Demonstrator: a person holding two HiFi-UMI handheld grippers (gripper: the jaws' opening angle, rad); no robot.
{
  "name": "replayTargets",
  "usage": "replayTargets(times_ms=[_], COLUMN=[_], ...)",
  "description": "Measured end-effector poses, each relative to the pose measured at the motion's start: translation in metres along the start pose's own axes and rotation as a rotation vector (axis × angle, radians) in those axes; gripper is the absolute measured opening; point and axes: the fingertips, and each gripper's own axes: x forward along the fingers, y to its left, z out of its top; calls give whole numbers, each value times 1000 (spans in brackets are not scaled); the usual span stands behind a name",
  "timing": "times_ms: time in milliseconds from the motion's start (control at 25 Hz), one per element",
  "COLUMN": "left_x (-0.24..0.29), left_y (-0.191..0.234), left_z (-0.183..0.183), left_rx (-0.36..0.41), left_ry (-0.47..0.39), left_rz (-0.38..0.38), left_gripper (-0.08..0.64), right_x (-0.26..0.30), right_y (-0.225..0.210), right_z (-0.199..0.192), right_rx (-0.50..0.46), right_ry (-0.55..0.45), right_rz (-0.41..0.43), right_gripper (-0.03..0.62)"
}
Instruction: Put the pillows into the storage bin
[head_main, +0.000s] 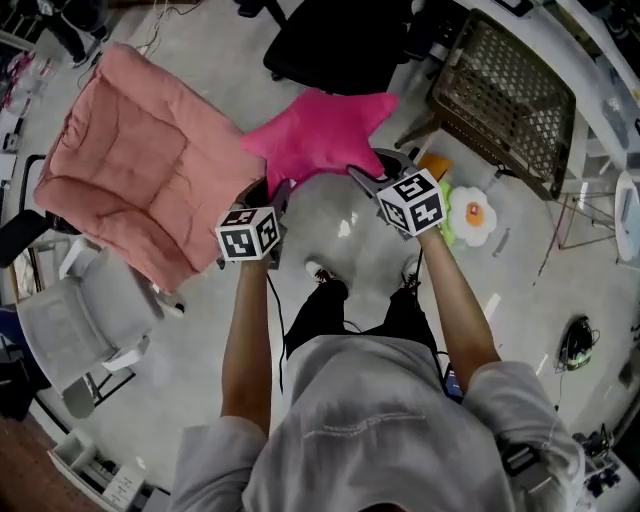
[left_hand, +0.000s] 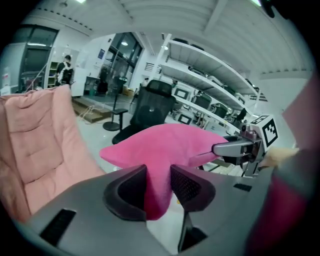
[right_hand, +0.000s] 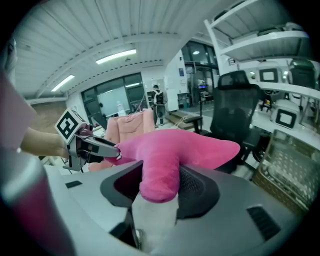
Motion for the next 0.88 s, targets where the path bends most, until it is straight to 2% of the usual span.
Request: replayTargets(times_ms=[280, 560, 720, 880], left_x=[107, 190, 230, 278], left_y=[-172, -331, -400, -450], left_z=[-36, -106, -146, -183], left_rx=[164, 242, 288, 330], left_ry=[172, 321, 405, 474], left_rz=[-214, -370, -450, -509], left_gripper=[158, 158, 158, 160], right_x=[-138, -257, -307, -334], right_y=[-113, -195, -230, -267], right_z=[-120, -250, -314, -374], right_rx=[258, 443, 530, 588], right_ry=[-24, -5, 6, 6], right_rz=[-202, -319, -388, -446], right_gripper=[206, 206, 206, 207])
